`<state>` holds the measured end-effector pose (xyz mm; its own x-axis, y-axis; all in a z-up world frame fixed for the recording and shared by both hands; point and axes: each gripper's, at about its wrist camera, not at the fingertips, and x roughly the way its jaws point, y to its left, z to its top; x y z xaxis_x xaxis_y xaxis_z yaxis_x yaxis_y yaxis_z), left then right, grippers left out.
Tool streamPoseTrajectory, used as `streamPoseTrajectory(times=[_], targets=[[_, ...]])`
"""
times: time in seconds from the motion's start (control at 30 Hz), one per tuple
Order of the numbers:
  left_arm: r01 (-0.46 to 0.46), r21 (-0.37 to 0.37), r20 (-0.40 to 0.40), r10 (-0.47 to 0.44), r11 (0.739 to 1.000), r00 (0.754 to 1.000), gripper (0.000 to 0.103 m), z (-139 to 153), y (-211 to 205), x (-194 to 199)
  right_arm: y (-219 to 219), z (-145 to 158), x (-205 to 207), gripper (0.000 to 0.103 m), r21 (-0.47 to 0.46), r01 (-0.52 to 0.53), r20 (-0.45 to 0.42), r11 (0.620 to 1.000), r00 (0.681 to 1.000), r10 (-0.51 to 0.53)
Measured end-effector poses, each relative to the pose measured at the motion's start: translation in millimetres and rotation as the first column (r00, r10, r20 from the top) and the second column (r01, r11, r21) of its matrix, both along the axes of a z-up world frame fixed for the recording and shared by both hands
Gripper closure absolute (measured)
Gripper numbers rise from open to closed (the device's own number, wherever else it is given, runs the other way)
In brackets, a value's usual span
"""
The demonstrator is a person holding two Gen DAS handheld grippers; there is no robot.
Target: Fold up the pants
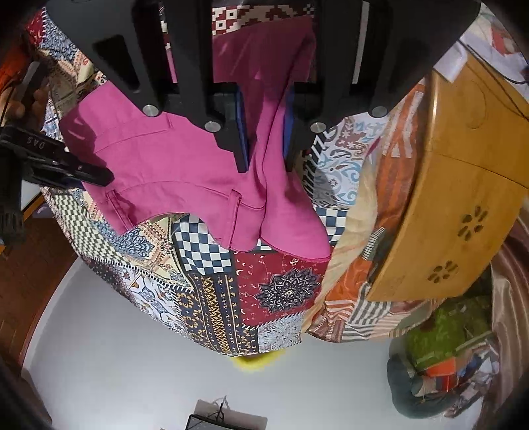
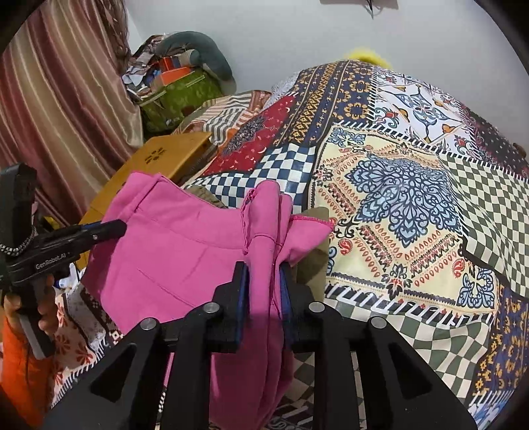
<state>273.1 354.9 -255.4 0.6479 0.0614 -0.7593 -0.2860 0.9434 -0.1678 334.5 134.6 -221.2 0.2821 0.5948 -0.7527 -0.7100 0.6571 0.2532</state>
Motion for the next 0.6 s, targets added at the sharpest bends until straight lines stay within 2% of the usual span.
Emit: streamPoseTrajectory(times=[0.1,0.2,0.33,0.43,0.6], targets=[[-0.025,0.033,0.003,0.025,0.999,1.000,0.085,10,-3,-6,-8,6,-1,0.076,0.002,0.020,-0.007,1.000,1.000,-0.020],[-0.032,0.088,0.062,0.027,0.996,0.998,0.085,31,-9,-19,-16,17,-6,0.076,0.030,0.024,0.000,0.999,1.000,-0.024],[0.014,0.077,0.091,-0.021,0.997,0.996,0.085,43,-18,-23,-14,30,-20,0.075,0.027,-0.021,0.046,0.999,0.999,0.020],[0.028,0.088,0.046,-0.032,0.996,0.998,0.085,31,-23,-14,-6,27,-25,0.068,0.009,-0.051,0.052,0.999,0.997,0.050],[-0.007,0.006,-0.052,0.007,1.000,0.999,0.085,-11,-9,-2,3,4,-27,0.065,-0.063,-0.081,0.037,0.995,0.996,0.083]])
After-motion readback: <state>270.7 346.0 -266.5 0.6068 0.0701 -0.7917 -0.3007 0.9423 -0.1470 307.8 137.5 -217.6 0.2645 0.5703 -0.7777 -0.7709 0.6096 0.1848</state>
